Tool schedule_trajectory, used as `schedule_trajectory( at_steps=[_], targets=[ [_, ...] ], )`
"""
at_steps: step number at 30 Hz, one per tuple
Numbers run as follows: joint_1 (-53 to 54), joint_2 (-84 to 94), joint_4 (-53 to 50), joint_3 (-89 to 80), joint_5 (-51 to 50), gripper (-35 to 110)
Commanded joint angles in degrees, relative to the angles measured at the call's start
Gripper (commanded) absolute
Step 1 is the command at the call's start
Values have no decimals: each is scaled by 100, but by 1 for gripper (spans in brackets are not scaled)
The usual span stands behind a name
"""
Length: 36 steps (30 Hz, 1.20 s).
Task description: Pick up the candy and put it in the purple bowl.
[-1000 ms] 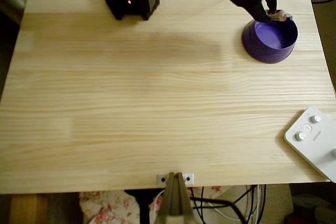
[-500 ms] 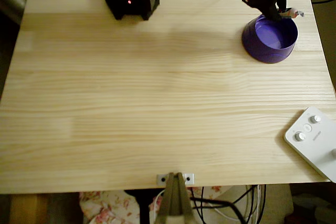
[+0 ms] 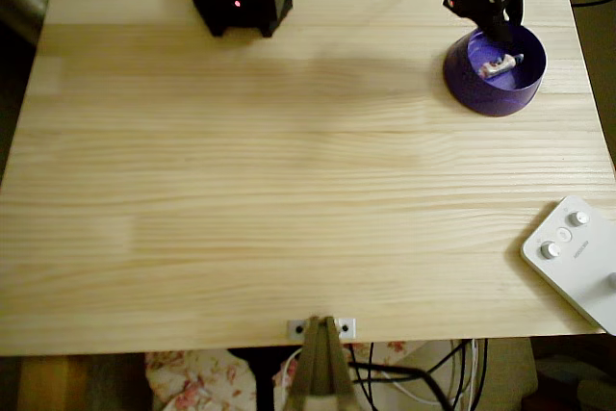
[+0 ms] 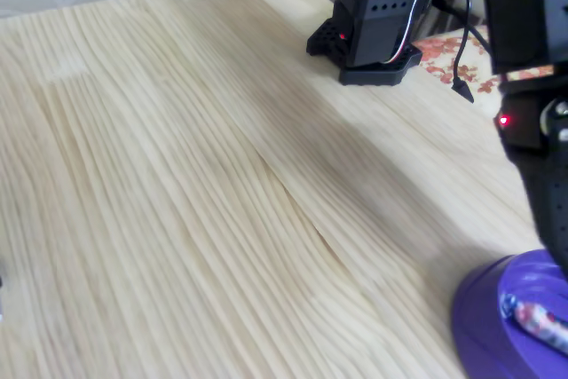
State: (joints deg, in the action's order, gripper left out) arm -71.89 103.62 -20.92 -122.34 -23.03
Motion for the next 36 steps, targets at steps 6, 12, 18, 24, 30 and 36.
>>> schedule_trajectory(
  at_steps=[6,12,18,24,30,36],
  targets=[
    [817,1600,-176,-369,-202,0],
    [1626,2813,-598,-870,536,1],
    [2364,3437,-1617,-633,782,1],
    [2804,3419,-2285,-202,896,1],
    [3340,3894,-2408,-457,1002,1],
    [4509,4219,-2461,-1072,1107,0]
  ],
)
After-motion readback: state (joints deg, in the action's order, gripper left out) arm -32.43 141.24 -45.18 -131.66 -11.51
